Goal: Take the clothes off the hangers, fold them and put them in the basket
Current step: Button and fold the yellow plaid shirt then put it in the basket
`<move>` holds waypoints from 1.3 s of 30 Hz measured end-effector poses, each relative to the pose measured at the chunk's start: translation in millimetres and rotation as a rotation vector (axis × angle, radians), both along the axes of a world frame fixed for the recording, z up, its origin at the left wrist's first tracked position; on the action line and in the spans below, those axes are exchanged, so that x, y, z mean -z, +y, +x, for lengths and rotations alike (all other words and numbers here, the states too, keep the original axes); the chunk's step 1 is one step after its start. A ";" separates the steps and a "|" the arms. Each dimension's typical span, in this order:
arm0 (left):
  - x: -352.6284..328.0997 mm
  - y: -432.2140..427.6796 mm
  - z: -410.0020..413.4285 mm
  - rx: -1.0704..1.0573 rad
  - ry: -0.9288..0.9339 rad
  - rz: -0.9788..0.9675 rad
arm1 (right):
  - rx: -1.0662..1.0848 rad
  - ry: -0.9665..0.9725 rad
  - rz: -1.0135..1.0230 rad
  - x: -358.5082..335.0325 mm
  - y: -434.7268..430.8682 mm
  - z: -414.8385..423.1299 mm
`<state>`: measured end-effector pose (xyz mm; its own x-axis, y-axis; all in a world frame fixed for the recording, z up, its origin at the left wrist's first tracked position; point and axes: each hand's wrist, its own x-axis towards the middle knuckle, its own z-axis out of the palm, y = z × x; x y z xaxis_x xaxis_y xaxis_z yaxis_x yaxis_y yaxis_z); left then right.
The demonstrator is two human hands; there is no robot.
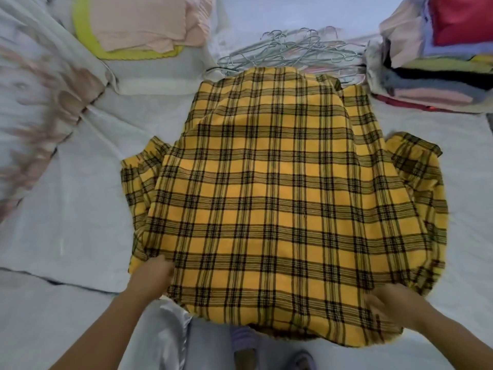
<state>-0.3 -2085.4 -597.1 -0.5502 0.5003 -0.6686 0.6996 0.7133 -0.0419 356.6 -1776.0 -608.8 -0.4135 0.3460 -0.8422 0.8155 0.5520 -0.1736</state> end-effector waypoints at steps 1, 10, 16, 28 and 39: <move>0.2 12.1 9.8 -0.020 0.056 0.166 | -0.024 0.110 0.128 -2.3 -2.4 -10.3; 42.0 73.9 109.0 0.273 -0.205 0.136 | -0.302 0.361 0.347 46.0 -83.8 -80.9; 31.2 78.5 90.3 -0.015 -0.387 0.301 | -0.379 0.193 0.279 62.5 -89.3 -75.6; 29.3 34.5 -171.7 -1.363 0.146 0.697 | 0.090 0.497 0.093 12.2 -68.4 -231.5; 28.7 53.8 -234.2 -1.685 -0.527 0.918 | -0.048 0.210 0.101 43.3 -67.0 -284.6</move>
<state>-234.6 -2031.6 -625.7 -0.6193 0.0077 -0.7851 -0.7625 0.2323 0.6038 72.0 -1843.0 -652.1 -0.5938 0.4000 -0.6981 0.7401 0.6121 -0.2787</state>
